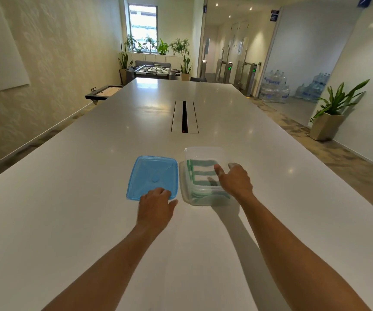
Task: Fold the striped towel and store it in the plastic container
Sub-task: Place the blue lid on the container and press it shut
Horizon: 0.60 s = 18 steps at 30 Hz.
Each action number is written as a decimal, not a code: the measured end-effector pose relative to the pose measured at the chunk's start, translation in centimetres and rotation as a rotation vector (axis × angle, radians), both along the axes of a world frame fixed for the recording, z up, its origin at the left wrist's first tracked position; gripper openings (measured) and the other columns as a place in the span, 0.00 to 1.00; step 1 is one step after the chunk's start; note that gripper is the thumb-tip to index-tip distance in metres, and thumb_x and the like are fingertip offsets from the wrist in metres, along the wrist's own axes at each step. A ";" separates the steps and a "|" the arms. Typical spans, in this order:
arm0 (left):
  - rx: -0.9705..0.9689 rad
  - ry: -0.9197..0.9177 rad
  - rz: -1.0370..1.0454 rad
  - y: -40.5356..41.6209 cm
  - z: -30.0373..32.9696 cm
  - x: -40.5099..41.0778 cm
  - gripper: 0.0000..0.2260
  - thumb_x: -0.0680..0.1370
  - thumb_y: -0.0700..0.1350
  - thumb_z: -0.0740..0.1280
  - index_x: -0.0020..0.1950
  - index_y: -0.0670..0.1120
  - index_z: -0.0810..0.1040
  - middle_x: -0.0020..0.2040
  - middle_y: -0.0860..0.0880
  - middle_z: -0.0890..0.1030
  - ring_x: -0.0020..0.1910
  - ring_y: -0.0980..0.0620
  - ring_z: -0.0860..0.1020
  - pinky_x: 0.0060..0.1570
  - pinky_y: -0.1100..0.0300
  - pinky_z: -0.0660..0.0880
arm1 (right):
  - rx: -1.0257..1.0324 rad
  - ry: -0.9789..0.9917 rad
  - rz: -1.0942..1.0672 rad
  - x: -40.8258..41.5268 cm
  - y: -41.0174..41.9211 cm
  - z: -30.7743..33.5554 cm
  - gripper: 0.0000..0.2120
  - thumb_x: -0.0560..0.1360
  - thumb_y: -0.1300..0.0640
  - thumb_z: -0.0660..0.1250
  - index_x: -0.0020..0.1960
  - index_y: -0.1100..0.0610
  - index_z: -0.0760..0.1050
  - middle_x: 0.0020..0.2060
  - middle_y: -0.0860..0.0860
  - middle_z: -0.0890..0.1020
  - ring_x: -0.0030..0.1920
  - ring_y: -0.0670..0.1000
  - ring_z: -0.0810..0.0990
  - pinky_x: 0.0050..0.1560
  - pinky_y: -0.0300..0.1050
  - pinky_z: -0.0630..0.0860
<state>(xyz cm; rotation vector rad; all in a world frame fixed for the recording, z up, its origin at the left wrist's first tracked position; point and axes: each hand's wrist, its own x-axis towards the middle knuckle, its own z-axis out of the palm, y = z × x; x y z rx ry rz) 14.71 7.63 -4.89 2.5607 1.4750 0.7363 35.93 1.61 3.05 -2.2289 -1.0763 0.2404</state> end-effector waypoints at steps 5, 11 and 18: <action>0.081 -0.071 -0.003 0.6 1.8 -0.6 0.03 0.76 0.38 0.65 0.43 0.45 0.77 0.41 0.47 0.79 0.41 0.42 0.79 0.41 0.50 0.72 | 0.084 -0.076 0.026 0.4 -0.8 0.4 0.36 0.78 0.34 0.51 0.75 0.59 0.63 0.76 0.58 0.64 0.76 0.58 0.61 0.73 0.56 0.59; 0.098 -0.590 0.083 2.1 9.1 -1.2 0.04 0.79 0.43 0.63 0.48 0.43 0.76 0.47 0.43 0.79 0.44 0.42 0.78 0.40 0.55 0.68 | 0.394 -0.108 0.062 -1.1 -1.6 2.6 0.25 0.79 0.40 0.58 0.66 0.57 0.73 0.67 0.54 0.75 0.68 0.54 0.71 0.65 0.43 0.64; -0.283 -1.414 -0.233 0.1 15.6 0.4 0.05 0.81 0.44 0.62 0.45 0.50 0.69 0.54 0.46 0.76 0.56 0.46 0.80 0.51 0.46 0.80 | 0.397 0.484 0.120 -3.4 -1.2 6.0 0.21 0.78 0.40 0.60 0.55 0.58 0.76 0.52 0.55 0.83 0.47 0.53 0.82 0.51 0.48 0.79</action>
